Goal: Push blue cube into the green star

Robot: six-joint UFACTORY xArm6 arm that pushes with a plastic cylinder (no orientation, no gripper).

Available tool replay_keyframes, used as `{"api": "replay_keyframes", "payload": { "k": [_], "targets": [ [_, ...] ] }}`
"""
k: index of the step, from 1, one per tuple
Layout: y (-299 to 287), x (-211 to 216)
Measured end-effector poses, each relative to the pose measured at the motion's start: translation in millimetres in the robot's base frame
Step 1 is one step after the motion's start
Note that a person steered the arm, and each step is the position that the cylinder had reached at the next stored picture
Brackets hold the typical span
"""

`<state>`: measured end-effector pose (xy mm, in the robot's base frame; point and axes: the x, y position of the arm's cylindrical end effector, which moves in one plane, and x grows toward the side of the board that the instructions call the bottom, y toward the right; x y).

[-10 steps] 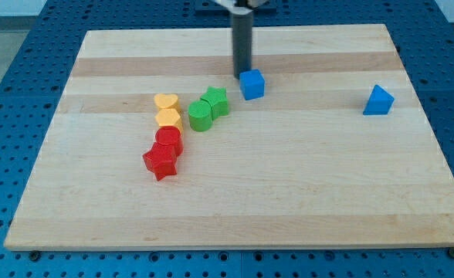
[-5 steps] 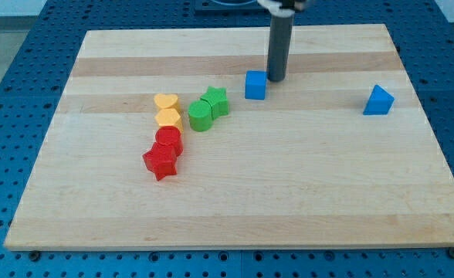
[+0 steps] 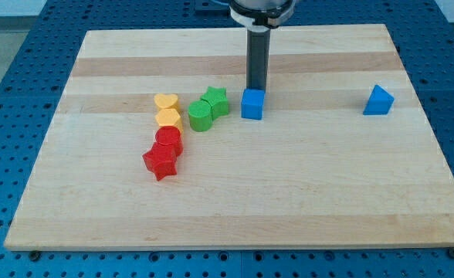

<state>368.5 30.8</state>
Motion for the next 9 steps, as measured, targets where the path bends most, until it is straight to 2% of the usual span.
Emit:
{"api": "replay_keyframes", "payload": {
  "k": [1, 3, 4, 5, 8, 9],
  "targets": [
    [6.5, 0.0],
    [71.7, 9.1],
    [60.8, 30.4],
    [27.7, 33.5],
    [-48.5, 24.0],
    [-28.5, 27.7]
  ]
}}
